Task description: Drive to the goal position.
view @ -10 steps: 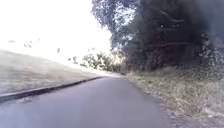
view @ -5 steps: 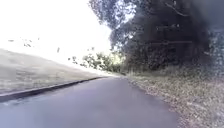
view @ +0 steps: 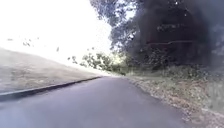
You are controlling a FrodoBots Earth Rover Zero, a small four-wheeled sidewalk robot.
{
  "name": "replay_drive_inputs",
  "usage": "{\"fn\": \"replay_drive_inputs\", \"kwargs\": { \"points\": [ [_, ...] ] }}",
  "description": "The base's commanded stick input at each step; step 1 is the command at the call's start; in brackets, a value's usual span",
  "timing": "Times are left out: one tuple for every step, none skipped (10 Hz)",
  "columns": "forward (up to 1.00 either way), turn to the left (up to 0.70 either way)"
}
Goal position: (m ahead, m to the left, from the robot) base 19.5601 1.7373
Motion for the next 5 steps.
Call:
{"fn": "replay_drive_inputs", "kwargs": {
  "points": [
    [0.7, 0.0],
    [0.7, 0.0],
    [0.7, 0.0],
    [0.7, 0.0],
    [0.7, 0.0]
  ]
}}
